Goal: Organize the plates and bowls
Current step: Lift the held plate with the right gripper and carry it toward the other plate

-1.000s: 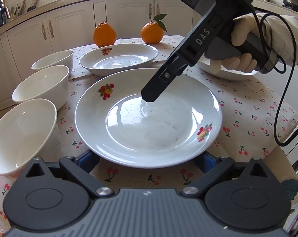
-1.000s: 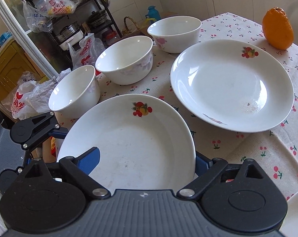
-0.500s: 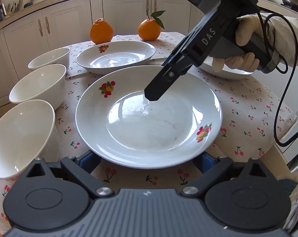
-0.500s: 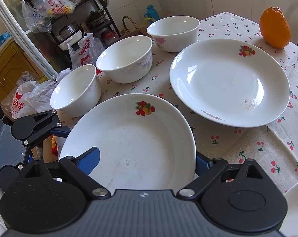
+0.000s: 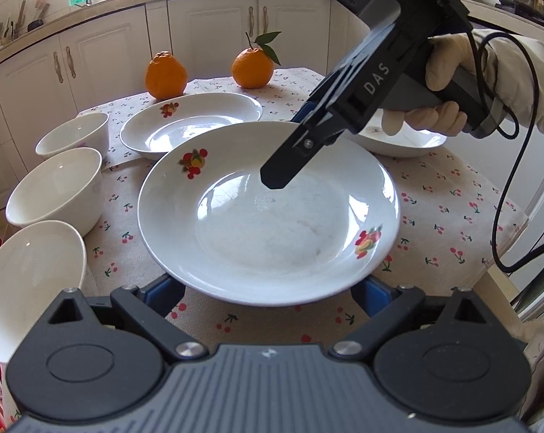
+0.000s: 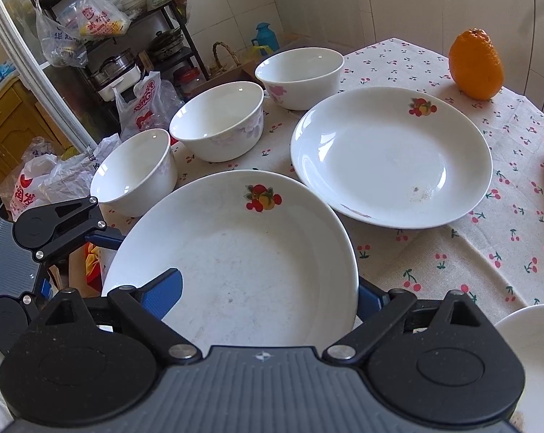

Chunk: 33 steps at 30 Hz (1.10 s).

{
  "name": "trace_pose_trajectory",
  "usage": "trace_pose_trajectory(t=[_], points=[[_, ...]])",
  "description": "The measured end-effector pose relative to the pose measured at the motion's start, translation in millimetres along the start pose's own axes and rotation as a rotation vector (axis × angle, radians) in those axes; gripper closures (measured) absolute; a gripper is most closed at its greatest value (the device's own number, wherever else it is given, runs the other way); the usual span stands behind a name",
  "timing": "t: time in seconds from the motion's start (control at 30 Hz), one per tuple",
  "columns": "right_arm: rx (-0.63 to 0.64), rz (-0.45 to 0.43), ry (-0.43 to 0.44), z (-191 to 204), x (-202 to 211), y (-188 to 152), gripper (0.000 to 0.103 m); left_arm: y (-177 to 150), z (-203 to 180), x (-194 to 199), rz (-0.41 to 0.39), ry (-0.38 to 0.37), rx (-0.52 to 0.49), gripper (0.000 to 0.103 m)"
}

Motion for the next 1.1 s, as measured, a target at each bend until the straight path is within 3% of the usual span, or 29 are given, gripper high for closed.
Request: trace_pose_trajectory(t=[1.1], points=[[-0.088,-0.147,-0.189,-41.9,105.0,-41.0,0.004,75.7,-64.6,-36.5,-0.058,-0.156,-0.130,0.006]])
Point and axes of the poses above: each gripper's, at about its wrist camera, not at the fingertips, and x roughly against the way its jaws point, z to its left, y to its top, the point moved 4 cm from there along -x, roughly the way its jaws point, and after that the axes turned 15 degrees about y, right-handed, at the moved point
